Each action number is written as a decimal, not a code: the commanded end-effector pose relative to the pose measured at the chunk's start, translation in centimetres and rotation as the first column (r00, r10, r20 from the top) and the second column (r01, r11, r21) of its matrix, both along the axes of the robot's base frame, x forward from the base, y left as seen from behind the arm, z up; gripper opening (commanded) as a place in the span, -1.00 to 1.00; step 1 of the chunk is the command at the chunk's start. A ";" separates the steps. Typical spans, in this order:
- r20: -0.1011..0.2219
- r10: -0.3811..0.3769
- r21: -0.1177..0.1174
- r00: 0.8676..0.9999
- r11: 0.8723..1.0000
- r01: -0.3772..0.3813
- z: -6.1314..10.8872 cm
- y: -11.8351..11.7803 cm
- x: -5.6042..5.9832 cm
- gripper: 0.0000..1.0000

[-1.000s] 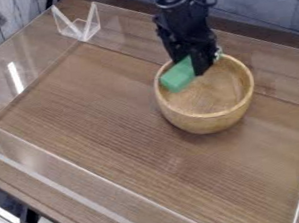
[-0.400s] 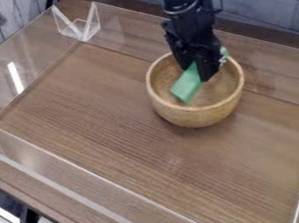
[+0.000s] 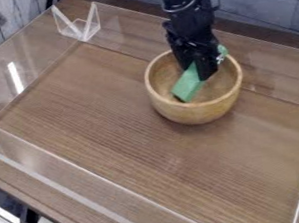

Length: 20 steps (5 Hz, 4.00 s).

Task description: Put green stick into wooden bowl

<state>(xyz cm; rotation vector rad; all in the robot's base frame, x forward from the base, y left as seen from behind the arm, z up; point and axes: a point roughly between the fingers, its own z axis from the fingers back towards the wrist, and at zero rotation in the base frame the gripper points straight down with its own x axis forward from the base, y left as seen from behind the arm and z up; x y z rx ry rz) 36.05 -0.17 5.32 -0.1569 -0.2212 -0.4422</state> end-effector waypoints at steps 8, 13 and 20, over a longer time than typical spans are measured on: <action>0.011 -0.013 -0.029 1.000 0.999 0.013 -2.2 1.4 -0.8 1.00; 0.041 0.041 -0.058 0.998 0.998 -0.038 1.4 1.8 -0.6 1.00; 0.104 0.084 -0.089 0.991 0.993 -0.075 3.9 3.8 1.1 -1.00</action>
